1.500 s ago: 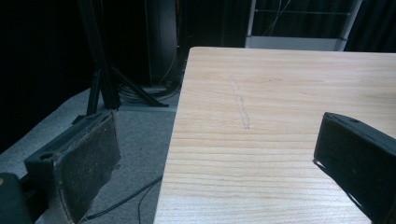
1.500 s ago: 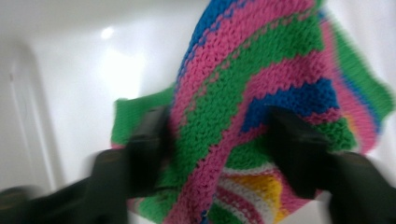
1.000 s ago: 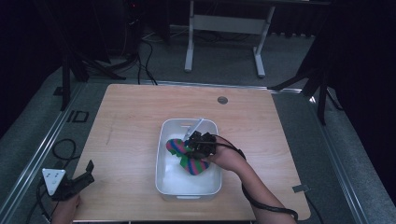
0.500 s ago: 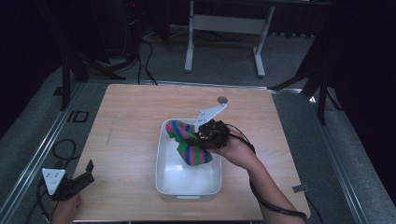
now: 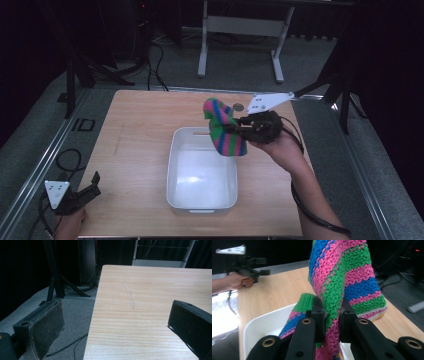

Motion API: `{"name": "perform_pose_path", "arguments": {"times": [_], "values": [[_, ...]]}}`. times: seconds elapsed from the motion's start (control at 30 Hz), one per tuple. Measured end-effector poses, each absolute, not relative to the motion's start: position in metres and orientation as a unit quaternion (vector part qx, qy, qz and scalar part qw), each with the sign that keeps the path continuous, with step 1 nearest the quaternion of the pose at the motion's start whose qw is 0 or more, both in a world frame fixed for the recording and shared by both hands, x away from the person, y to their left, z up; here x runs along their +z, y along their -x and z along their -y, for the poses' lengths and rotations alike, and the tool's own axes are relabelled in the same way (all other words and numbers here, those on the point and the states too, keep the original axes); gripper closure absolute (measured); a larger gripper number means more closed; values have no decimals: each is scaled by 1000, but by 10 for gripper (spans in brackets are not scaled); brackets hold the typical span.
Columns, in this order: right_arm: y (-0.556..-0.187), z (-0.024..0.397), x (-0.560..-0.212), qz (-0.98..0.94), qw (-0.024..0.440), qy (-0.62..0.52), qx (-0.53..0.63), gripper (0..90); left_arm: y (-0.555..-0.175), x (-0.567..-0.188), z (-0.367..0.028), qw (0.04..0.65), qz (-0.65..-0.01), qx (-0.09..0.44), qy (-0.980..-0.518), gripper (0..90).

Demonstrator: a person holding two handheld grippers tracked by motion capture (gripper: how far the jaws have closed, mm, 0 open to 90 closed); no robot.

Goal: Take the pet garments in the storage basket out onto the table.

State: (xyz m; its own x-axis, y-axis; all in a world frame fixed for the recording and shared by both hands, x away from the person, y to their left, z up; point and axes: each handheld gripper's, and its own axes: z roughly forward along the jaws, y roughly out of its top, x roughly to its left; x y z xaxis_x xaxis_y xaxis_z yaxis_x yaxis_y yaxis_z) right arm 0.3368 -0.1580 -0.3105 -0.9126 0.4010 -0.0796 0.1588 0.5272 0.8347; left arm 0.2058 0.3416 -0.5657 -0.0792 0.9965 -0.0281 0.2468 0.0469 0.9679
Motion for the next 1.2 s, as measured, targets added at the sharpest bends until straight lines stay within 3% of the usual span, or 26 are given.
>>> {"name": "perform_pose_path", "arguments": {"times": [0.33,0.53,0.77,1.2], "values": [[-346,222,-315,-845,180,-230,448,790,-206,-566,-340,421,-585,445,-532,9],[-356,254,-335,-839,188,-275,430,789,-206,-566,-340,421,-585,445,-532,9],[-365,280,-373,-826,164,-320,434,788,-206,-566,-340,419,-586,445,-532,9],[-378,286,-464,-831,125,-369,398,786,-206,-566,-340,420,-585,445,-533,9]]}}
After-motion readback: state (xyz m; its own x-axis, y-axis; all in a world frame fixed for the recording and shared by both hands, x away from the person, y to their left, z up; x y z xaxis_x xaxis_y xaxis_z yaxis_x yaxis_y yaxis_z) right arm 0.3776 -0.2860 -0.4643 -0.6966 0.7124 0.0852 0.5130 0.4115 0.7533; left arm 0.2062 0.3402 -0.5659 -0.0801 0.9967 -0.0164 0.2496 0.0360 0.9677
